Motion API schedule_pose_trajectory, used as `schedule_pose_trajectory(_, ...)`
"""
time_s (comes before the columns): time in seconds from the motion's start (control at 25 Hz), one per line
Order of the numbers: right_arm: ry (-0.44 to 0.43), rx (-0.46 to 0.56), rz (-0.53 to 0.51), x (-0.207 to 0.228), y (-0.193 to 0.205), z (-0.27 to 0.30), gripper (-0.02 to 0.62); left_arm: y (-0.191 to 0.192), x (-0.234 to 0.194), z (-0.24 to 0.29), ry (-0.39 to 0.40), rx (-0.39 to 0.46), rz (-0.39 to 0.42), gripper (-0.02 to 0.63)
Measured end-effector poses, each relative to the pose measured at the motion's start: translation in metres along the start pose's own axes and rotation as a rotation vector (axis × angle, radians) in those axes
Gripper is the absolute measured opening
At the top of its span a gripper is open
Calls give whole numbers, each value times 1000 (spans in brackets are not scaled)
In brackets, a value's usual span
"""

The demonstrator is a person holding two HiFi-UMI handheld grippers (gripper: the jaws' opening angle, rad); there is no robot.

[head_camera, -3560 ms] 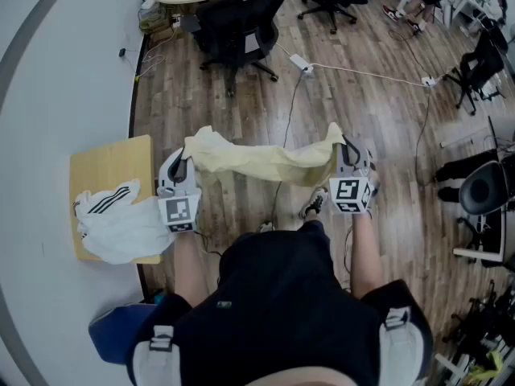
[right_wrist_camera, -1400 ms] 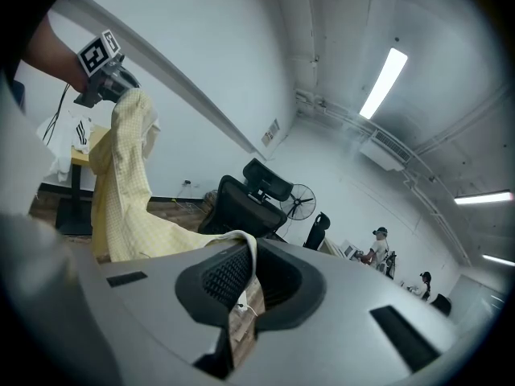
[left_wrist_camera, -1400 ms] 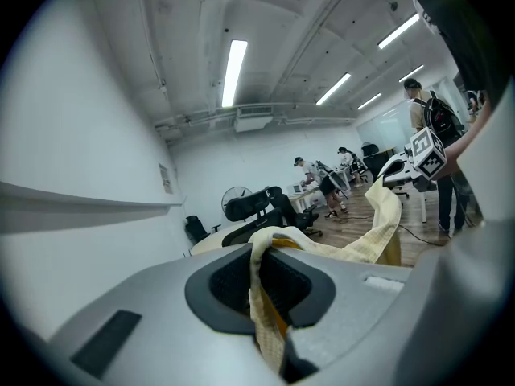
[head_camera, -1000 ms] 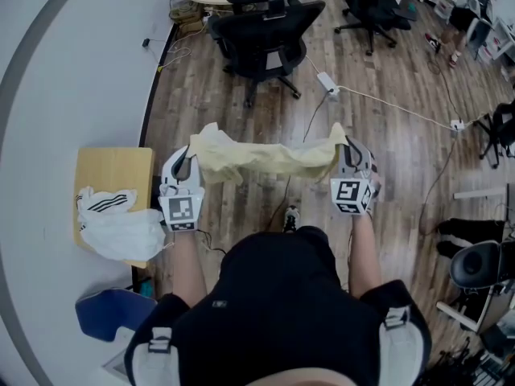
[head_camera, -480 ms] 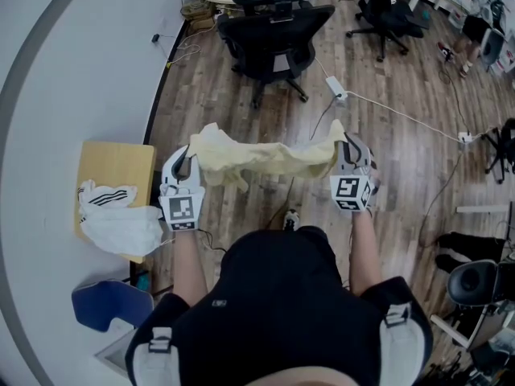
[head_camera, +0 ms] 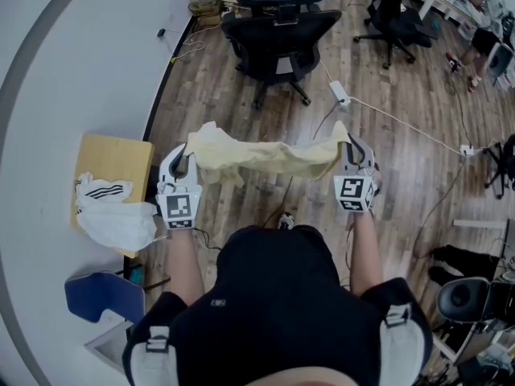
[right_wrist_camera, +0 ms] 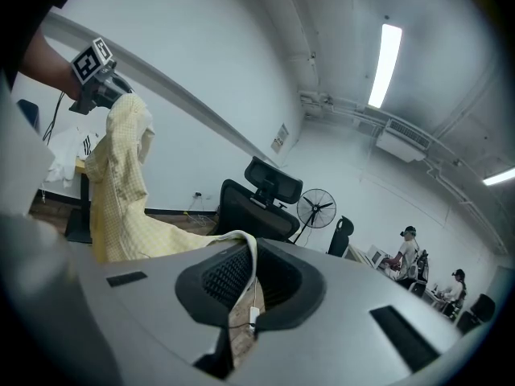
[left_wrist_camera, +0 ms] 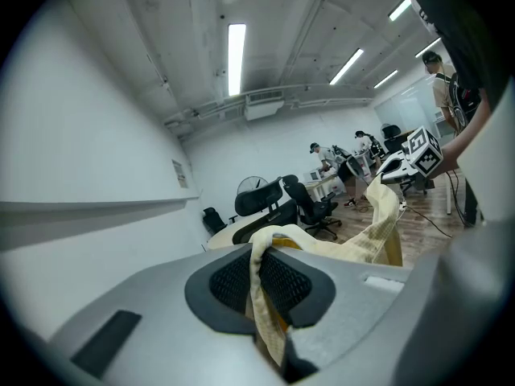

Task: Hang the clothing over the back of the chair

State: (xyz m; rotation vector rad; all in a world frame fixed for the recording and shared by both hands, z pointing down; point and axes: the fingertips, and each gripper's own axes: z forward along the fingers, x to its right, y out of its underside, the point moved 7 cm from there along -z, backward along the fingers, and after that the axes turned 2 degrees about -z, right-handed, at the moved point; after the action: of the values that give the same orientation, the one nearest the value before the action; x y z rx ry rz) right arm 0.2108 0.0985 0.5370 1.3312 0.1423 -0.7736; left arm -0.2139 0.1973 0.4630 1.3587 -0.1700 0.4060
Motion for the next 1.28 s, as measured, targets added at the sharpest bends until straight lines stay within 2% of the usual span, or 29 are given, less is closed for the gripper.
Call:
schedule_pose_trajectory(0.52,-75,7,-67,5,3,27,2,-1,7,18,-27,-2,-20,9)
schedule_pose_trajectory(0.96,-42,-34,-72,8,-6,56,2,3,-21,61,-5,42,-44,9)
schedule_pose_trajectory(1.28,-22,-66,-64,9,-17,102,2,10,-53,120,23,47,-45,9)
